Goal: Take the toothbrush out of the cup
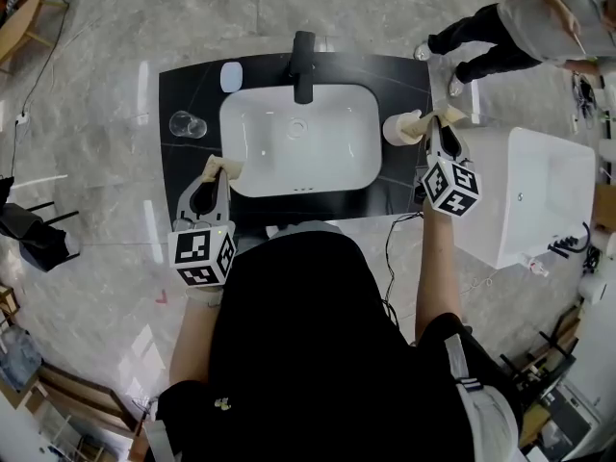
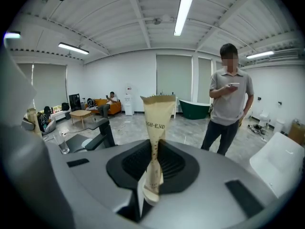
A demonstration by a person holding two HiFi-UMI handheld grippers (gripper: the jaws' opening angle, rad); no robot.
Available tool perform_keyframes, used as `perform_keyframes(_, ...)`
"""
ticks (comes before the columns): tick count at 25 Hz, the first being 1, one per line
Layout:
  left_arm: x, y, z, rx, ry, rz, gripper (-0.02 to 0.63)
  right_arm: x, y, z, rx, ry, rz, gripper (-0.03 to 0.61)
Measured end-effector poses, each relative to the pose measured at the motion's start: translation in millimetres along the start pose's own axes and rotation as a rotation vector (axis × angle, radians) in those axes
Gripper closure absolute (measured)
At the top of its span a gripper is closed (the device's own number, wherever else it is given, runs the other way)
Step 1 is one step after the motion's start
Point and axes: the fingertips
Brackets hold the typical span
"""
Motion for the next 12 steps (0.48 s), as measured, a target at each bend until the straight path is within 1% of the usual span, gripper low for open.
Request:
perform_keyframes(5,6,10,-1,-0.027,-0.031,0.007,0.581,22,29,18,0.026,-0.028,0.007,0.522)
perform_keyframes(12,15,27,10,-0.043,-0.065,0.015,0.581,36,96,43,0.112,-0.048,0.029,0.522)
Point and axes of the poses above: the fingertips, and each gripper's own axes: z backward along the fingers, y to its left, x out of its top, and after that the axes turned 5 degrees about -y, right-handed
